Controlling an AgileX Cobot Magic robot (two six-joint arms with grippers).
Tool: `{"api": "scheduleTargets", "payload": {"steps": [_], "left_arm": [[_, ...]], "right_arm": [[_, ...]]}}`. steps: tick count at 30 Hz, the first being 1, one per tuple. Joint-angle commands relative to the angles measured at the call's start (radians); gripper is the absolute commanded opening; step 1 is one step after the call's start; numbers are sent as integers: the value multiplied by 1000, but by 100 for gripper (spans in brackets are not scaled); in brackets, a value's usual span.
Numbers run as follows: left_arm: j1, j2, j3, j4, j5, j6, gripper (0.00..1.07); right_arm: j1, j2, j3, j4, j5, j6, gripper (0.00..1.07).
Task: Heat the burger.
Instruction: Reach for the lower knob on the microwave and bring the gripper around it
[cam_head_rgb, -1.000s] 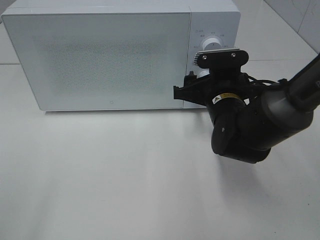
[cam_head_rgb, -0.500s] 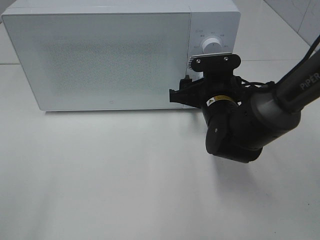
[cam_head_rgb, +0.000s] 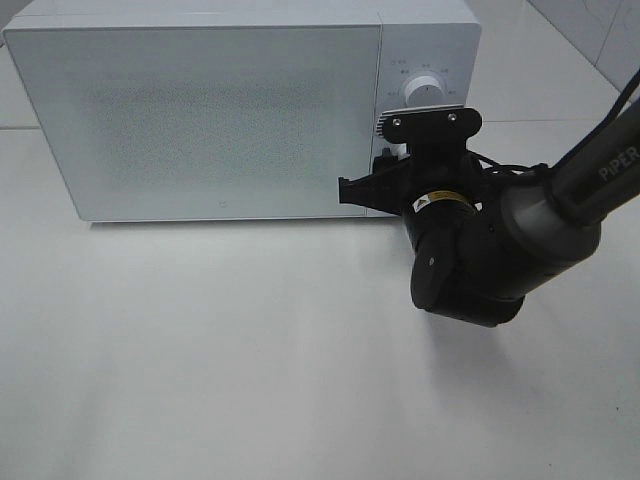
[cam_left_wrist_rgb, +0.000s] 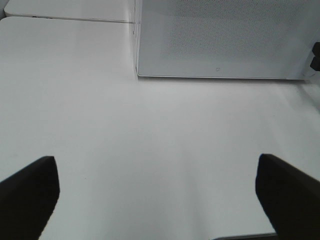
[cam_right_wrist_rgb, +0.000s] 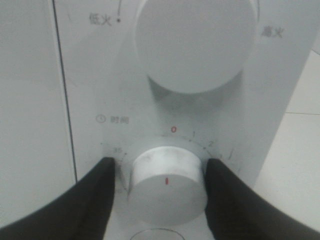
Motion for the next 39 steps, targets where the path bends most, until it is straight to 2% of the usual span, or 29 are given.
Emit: {"api": "scheduleTargets", "payload": {"steps": [1,3,4,6,20,22,24,28,31,33,34,35,37,38,39], "left_arm": [[4,-19,4,1,-8,-5,100],[4,-19,4,1,-8,-5,100],[4,-19,4,1,-8,-5,100],[4,-19,4,1,-8,-5,100],[4,-19,4,1,-8,-5,100],[4,-19,4,1,-8,-5,100],[4,-19,4,1,-8,-5,100],[4,-19,4,1,-8,-5,100],[4,-19,4,1,-8,-5,100],[4,-19,4,1,-8,-5,100],[4,-19,4,1,-8,-5,100],[4,-19,4,1,-8,-5,100],[4,-19,4,1,-8,-5,100],[4,-19,4,1,-8,-5,100],[4,-19,4,1,-8,-5,100]], "right_arm": [[-5,-1,-11,-6,-44,-12,38],[-5,-1,-11,-8,-72,-14,14],[-5,-1,-11,-8,-72,-14,14],[-5,-1,-11,-8,-84,-15,0],[-5,-1,-11,-46,-124,37,0],[-5,-1,-11,-138,-148,174,0],[-5,-1,-11,-159,-154,226,0],[-5,-1,-11,-206,-154,503,0],[-5,-1,-11,-216,-148,551,0],[-5,-1,-10,-270,-142,774,0],[-5,-1,-10,-270,-142,774,0],[-5,-1,-10,-284,-144,880,0],[-5,-1,-10,-290,-144,941,0],[-5,-1,-10,-307,-145,1075,0],[-5,-1,-10,-307,-145,1075,0]]}}
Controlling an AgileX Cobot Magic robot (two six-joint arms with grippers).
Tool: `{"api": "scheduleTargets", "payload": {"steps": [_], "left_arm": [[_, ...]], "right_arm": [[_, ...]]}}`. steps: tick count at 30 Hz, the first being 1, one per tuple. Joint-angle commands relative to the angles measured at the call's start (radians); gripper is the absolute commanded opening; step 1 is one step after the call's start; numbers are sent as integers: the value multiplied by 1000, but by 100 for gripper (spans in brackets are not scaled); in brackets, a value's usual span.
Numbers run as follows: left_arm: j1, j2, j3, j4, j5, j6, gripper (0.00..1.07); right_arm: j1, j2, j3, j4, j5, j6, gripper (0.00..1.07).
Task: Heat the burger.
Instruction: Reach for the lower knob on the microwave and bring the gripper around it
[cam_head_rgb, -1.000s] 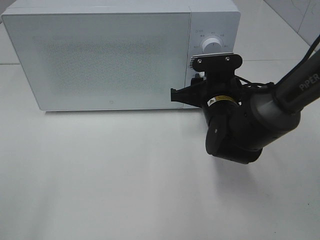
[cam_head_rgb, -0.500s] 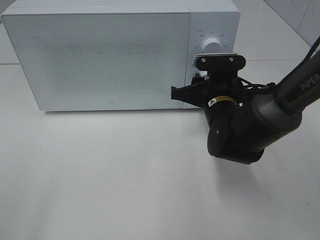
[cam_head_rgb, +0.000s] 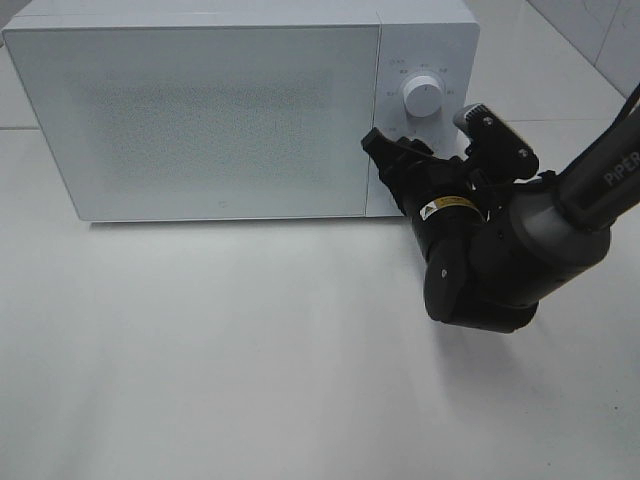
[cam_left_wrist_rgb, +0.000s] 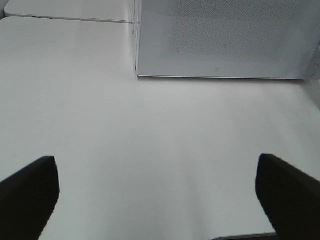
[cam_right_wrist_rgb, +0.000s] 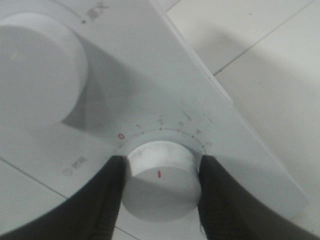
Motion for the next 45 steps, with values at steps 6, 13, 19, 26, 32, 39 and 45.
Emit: {"api": "scheduleTargets", "payload": {"steps": [6,13,19,26,32,39,45], "left_arm": [[4,-19,4,1,-8,-5,100],[4,-19,4,1,-8,-5,100],[4,-19,4,1,-8,-5,100],[4,-19,4,1,-8,-5,100],[4,-19,4,1,-8,-5,100],[4,-19,4,1,-8,-5,100],[4,-19,4,1,-8,-5,100]], "right_arm": [[8,-10,-36,-264,-103,520,0],[8,-10,-36,-267,-111,822,0],[8,-10,-37,-267,-127,927,0],[8,-10,-37,-256,-127,936,0],[8,-10,-37,-251,-127,919,0],[8,-10,-37,-186,-126,886,3],[8,-10,-37,-92,-126,822,13]]}}
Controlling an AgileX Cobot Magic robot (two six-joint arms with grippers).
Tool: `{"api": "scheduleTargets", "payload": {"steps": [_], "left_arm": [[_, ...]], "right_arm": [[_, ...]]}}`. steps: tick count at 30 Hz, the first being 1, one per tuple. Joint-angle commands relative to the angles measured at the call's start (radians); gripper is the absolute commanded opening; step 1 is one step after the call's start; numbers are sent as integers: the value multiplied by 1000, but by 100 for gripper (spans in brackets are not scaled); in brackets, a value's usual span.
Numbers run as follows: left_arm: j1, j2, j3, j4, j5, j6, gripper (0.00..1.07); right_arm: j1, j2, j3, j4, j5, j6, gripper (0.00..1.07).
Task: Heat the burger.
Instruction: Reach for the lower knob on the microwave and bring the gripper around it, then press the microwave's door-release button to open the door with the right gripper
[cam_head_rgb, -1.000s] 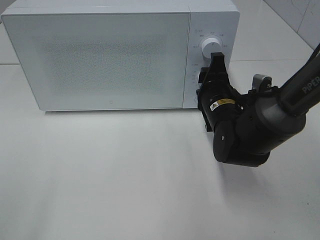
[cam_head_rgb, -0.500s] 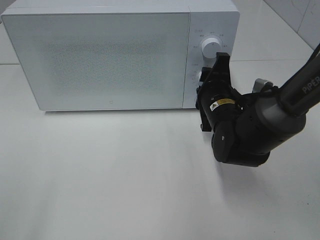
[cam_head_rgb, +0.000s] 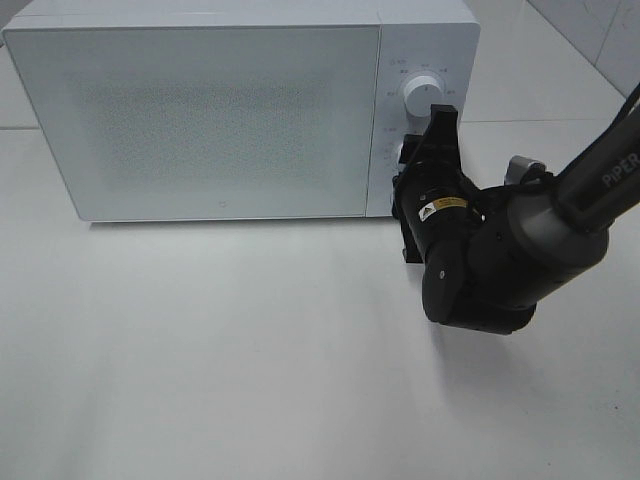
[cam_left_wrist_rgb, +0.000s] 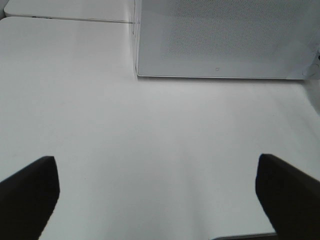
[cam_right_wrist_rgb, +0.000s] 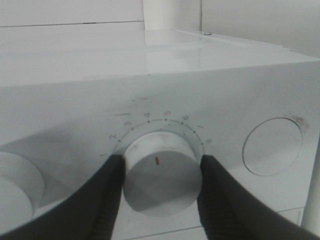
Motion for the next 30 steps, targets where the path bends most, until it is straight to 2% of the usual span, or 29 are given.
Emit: {"api": "scheduleTargets", "payload": {"steps": [1,3,6,7,8,9,11,12,14,15,17,20,22,28,30], "left_arm": [[4,-19,4,1,-8,-5,100],[4,-19,4,1,-8,-5,100],[4,-19,4,1,-8,-5,100],[4,-19,4,1,-8,-5,100],[4,-19,4,1,-8,-5,100],[4,-19,4,1,-8,-5,100],[4,-19,4,1,-8,-5,100],[4,-19,4,1,-8,-5,100],[4,-19,4,1,-8,-5,100],[4,-19,4,1,-8,-5,100],[4,-19,4,1,-8,-5,100],[4,-19,4,1,-8,-5,100],[4,-19,4,1,-8,-5,100],[4,-19,4,1,-8,-5,100],[4,-19,4,1,-8,-5,100]], "right_arm": [[7,-13,-40,-96,-120,-49,13],[7,-13,-40,-41,-119,-93,24],[7,-13,-40,-29,-114,-104,28],[7,-13,-40,-10,-111,-119,36],[7,-13,-40,0,-111,-119,40],[7,-13,-40,0,-111,-119,40],[7,-14,-40,4,-111,-119,51],[7,-14,-40,4,-111,-119,51],[7,-25,-39,4,-77,-136,67],[7,-25,-39,4,-77,-136,67],[7,-48,-38,-4,-21,-192,75],[7,-54,-38,-8,-6,-215,76],[8,-85,-28,-20,62,-332,76],[8,-120,6,-32,142,-457,76],[8,-169,36,-34,255,-587,76]]}}
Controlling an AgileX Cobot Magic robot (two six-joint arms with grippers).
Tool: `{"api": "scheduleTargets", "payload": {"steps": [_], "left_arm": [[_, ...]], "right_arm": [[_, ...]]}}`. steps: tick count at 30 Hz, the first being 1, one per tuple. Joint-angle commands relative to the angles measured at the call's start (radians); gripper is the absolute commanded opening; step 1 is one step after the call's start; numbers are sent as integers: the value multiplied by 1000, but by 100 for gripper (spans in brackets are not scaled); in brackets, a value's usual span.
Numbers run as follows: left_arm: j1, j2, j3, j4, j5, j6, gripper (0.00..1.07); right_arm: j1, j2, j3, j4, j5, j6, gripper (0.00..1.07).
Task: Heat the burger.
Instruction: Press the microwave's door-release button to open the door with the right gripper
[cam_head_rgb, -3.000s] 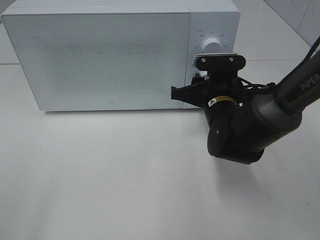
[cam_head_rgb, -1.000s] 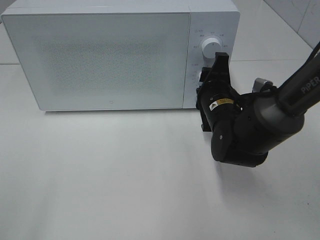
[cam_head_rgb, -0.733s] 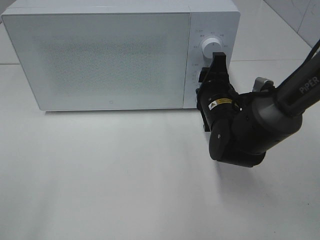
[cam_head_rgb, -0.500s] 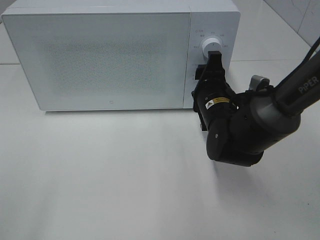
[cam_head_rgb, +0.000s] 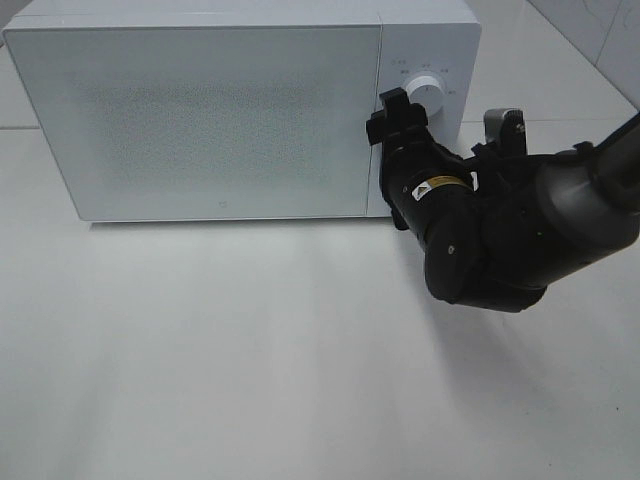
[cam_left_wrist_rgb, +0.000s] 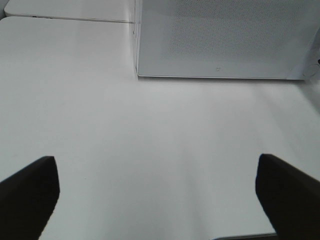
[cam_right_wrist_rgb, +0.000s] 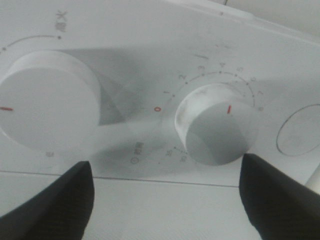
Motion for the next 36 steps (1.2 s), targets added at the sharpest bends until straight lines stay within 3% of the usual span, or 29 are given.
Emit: {"api": "scheduleTargets", "payload": {"steps": [1,8,18,28,36], "left_arm": [[4,-19,4,1,-8,-5,100],[4,-19,4,1,-8,-5,100],[4,-19,4,1,-8,-5,100],[4,-19,4,1,-8,-5,100],[4,-19,4,1,-8,-5,100]], "right_arm": [[-5,-43,18,-12,73,-103,76],[-6,-134,47,-12,276,-384,76],[-24,-262,47,-89,545,-1042,76],[-159,-436,47,-320,924,-1093,76],[-170,-626,40,-493,1162,-1043,76]]}}
